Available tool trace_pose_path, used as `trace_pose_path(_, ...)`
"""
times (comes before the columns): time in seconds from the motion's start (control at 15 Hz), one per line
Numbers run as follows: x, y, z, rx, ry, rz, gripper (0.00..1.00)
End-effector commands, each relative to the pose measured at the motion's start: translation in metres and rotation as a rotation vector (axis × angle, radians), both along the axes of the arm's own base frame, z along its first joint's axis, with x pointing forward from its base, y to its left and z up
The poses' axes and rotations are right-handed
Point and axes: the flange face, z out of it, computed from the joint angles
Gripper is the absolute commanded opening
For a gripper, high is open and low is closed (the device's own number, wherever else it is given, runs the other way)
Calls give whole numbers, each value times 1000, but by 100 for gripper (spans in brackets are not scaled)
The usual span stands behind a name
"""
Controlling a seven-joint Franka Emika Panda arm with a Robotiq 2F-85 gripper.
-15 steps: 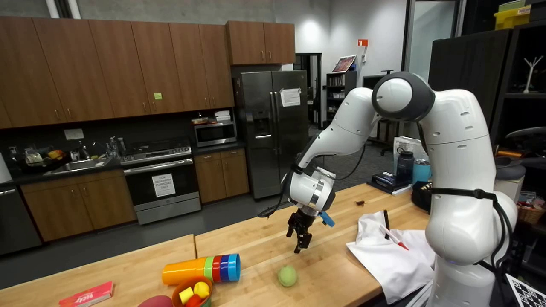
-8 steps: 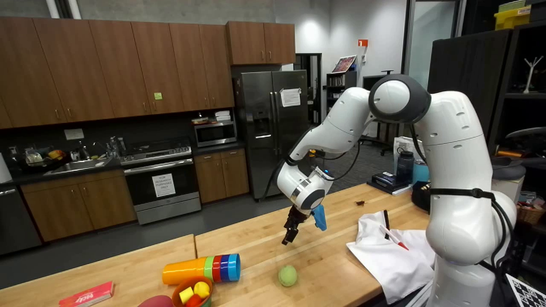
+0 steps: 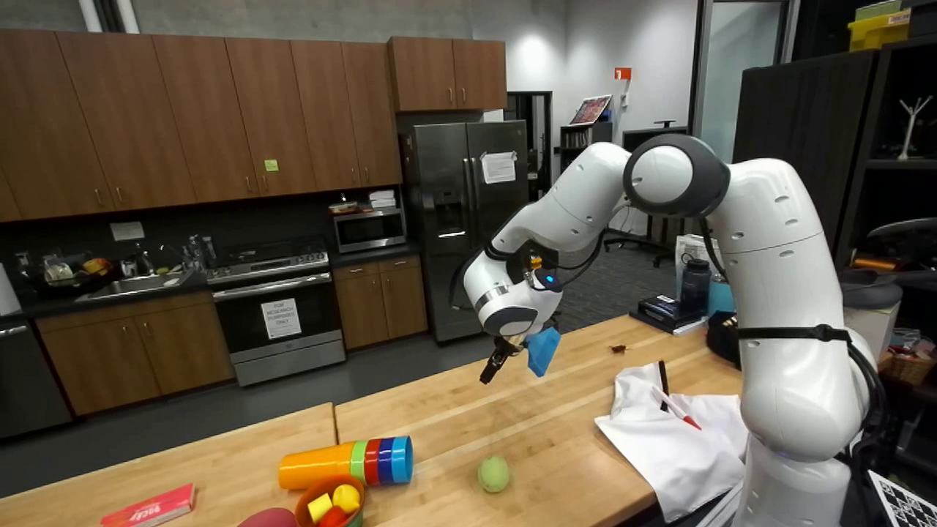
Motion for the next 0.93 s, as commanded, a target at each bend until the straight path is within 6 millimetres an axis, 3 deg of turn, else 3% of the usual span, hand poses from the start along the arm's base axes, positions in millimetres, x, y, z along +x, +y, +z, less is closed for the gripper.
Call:
trace_pose_path(0.0, 8, -2, 14, -87, -16, -168, 100)
trace_pose_path(0.07, -1, 1, 4, -109, 5, -212, 100)
trace_pose_path(0.13, -15, -10, -15, -94, 45, -214, 100)
trace_pose_path(0.4, -57, 35, -67, 102, 189, -126, 100)
trace_pose_path(0.87, -58, 45, -79, 123, 201, -89, 100)
